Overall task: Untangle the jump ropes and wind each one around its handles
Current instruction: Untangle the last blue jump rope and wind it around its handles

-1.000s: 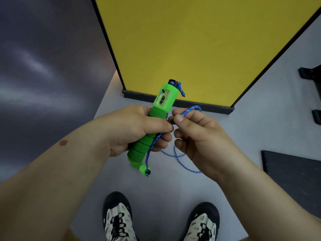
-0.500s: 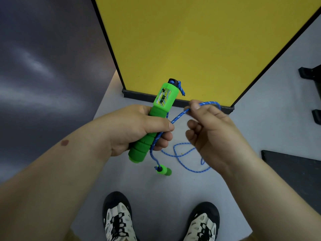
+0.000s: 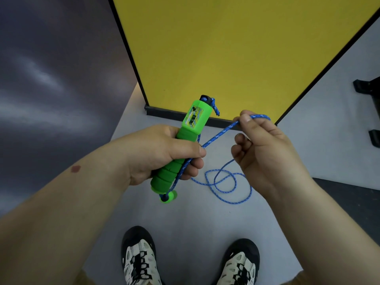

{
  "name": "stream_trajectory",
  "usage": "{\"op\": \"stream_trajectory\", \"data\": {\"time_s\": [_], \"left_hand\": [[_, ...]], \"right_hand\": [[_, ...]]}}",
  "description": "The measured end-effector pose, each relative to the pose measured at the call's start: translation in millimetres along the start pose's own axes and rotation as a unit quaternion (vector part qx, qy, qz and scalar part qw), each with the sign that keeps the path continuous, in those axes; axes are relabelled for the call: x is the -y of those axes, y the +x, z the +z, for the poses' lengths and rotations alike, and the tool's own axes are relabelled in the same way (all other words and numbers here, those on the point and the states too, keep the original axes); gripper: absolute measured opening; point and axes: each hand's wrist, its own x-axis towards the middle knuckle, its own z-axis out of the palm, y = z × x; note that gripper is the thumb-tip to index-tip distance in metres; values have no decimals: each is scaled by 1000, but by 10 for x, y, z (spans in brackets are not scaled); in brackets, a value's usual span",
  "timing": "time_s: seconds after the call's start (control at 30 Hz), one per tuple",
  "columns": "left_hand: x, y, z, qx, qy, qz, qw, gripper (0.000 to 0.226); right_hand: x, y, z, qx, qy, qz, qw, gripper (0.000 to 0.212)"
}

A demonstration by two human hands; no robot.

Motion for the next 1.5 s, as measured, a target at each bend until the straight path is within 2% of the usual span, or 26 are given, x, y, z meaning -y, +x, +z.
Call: {"op": "stream_trajectory", "data": {"time_s": [0.07,0.2,0.27,0.37,0.57,0.67,0.77,0.93,1.03,1.33,1.43,1.5], "left_hand": [[1,-2,0,-1,1,0,1000,8],[-2,5,0,-5,-1,2,1000,7],[-7,2,1,-6,-4,1,1000,6],[-16,-4,2,-6,-6,2,1000,7],[12,6,1,5,2,1,1000,7],[15,7,2,9,5,1,1000,8],[5,8,2,7,2,5,1000,8],[3,9,2,-4,2,4,1000,6],[6,2,-6,-2,8,-1,1000,7],[25,4,-36,6,15,-5,1000,10],[19,9,-29,2,11,-3,1000,9],[11,12,-19,4,5,-2,1000,9]], "right_hand": [[-32,-18,11,14,-3,21,1000,2],[-146,-131,72,123,-63,61,989,8],[-169,-169,94,147,-91,61,983,9],[-148,-151,89,123,-91,39,987,9],[-29,-42,34,42,-23,-9,999,11],[8,-11,0,19,5,-8,1000,5],[-37,-41,16,36,0,20,999,2],[-153,-154,86,141,-88,63,984,10],[-155,-147,90,124,-92,51,987,11],[-37,-17,15,14,-6,4,1000,3],[-90,-45,29,34,-15,30,999,2],[-139,-87,53,84,-45,52,994,4]]}}
